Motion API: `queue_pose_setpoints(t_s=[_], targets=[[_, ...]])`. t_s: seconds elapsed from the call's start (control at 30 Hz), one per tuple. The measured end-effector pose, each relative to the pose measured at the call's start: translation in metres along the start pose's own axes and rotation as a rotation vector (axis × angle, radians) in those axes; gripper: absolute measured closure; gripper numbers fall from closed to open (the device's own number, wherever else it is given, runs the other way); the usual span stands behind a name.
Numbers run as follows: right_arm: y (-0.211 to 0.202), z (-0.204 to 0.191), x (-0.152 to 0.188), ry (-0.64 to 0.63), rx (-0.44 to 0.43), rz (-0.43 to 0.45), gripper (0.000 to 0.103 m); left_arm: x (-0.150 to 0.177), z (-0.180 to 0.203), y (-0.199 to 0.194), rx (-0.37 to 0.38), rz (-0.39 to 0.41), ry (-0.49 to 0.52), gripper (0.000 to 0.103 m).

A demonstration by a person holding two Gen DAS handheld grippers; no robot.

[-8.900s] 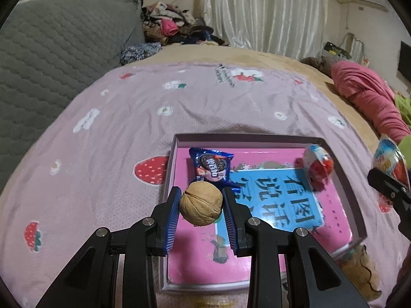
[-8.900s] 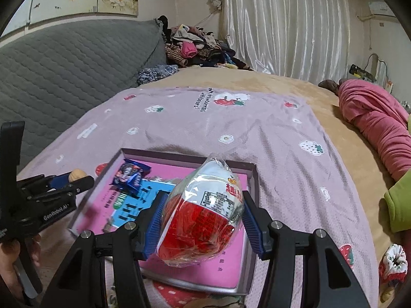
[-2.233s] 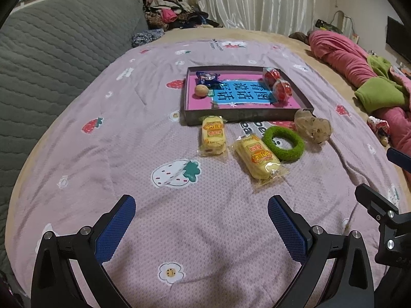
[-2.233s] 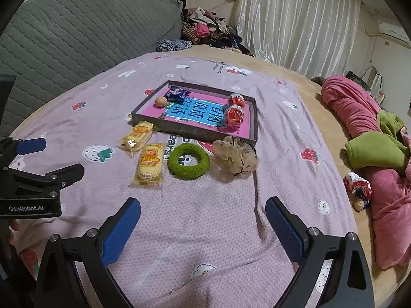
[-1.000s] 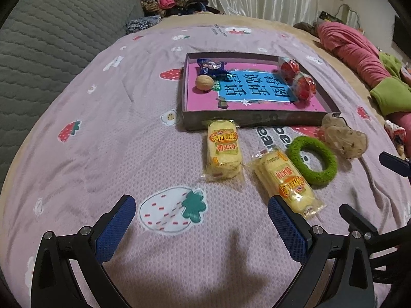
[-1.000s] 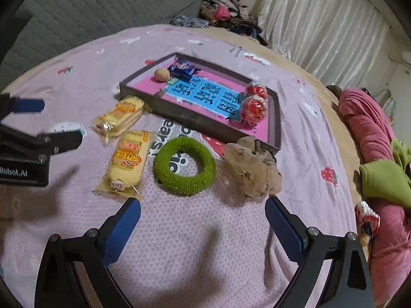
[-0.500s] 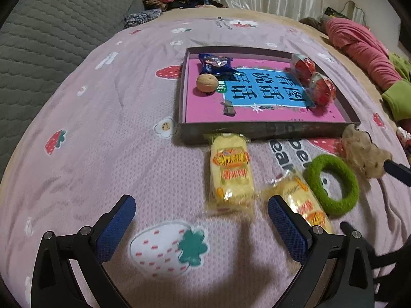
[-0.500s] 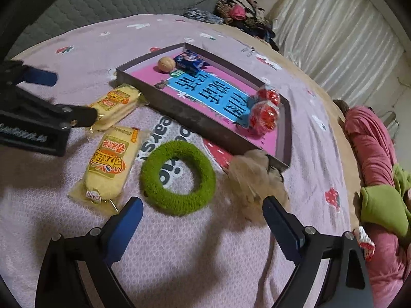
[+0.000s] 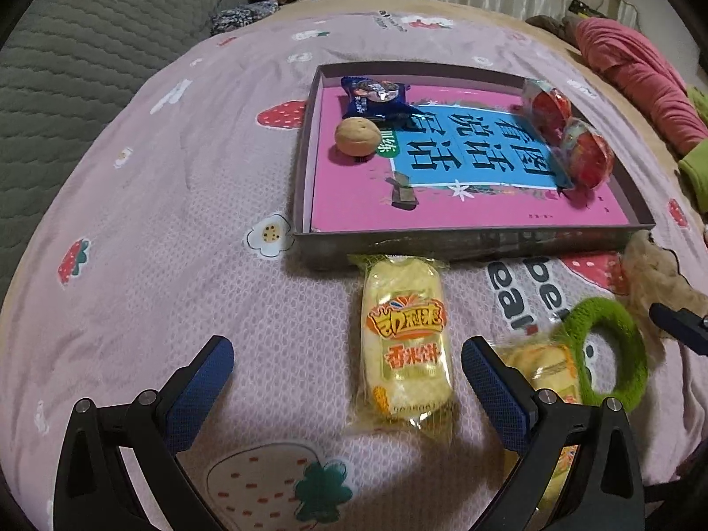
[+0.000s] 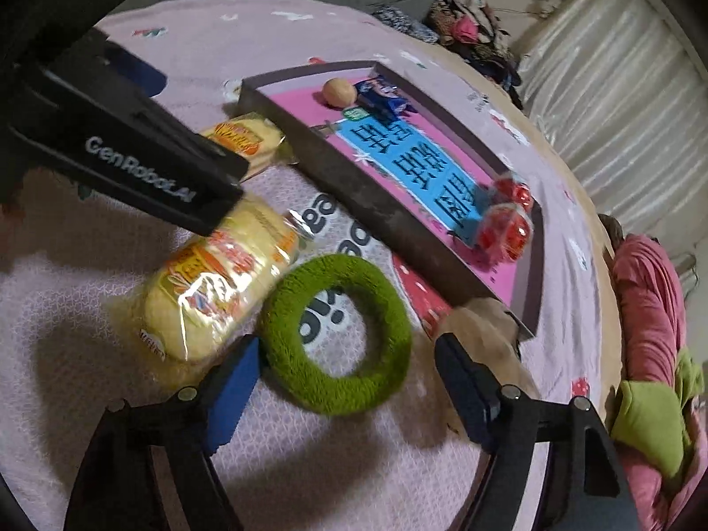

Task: Organize objects
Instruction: 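Lower the left tool onto the yellow cake packet while the right tool reaches the green ring, then lift the yellow cake packet with the left tool while the right tool lifts the green ring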

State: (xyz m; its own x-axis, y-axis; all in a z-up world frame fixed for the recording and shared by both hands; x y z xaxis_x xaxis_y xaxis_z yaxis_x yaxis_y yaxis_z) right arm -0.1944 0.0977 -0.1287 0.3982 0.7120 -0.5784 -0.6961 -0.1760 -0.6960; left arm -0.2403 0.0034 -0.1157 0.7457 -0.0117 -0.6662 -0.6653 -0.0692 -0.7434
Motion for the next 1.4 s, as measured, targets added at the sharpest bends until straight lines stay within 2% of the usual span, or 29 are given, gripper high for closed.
queue_pose_setpoints(t_s=[0.13,0.23,0.27,0.33,0.37,0.47,0.53,0.6,0.87,1.1,1.4], targets=[[0.008,-0.006,-0.004,-0.031,-0.026,-0.014,0.033,0.003,0.0,0.011,0.003,-0.023,-0.012,0.0],[0.013,-0.011,-0.006,-0.029,-0.045,-0.022,0.043,0.008,0.001,0.02,0.0,-0.04,-0.009,0.002],[0.015,-0.012,-0.007,-0.028,-0.048,-0.024,0.049,0.011,0.002,0.023,0.003,-0.049,-0.009,0.003],[0.015,-0.016,-0.007,-0.006,-0.086,-0.027,0.072,0.013,0.001,0.024,0.018,-0.051,-0.023,0.007],[0.015,-0.018,-0.006,0.023,-0.127,-0.033,0.088,0.012,0.001,0.025,0.018,-0.048,-0.023,0.008],[0.011,-0.02,-0.004,0.046,-0.122,-0.038,0.088,0.009,0.002,0.022,0.033,-0.045,-0.023,0.028],[0.008,-0.018,-0.002,0.078,-0.124,-0.035,0.088,0.007,0.004,0.02,0.037,-0.042,-0.014,0.051],[0.005,-0.015,0.0,0.128,-0.14,-0.03,0.088,0.006,0.006,0.019,0.045,-0.042,-0.012,0.061],[-0.008,0.007,0.012,0.363,-0.255,0.0,0.089,0.01,0.004,0.01,0.069,-0.032,-0.02,0.063],[-0.034,0.011,0.017,0.428,-0.257,0.049,0.089,0.021,0.003,-0.01,0.069,-0.009,-0.011,0.063],[-0.081,0.015,0.01,0.502,-0.267,0.149,0.089,0.032,0.008,-0.069,0.082,0.07,0.004,0.063]])
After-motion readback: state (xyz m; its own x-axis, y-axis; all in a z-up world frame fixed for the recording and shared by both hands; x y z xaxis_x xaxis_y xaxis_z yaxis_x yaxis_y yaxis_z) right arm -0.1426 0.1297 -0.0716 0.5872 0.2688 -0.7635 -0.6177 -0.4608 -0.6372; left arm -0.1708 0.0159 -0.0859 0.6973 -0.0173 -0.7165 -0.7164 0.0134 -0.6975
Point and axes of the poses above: each gripper's, at about its wrist camera, not at the fingertips, and y roughly the way its jaws point, z to its right, x to its underside, the point moved 7 cm from there along y, roughly the way its jaws point, and after that the axes turned 12 degrees about z, right-handed, at the moved point
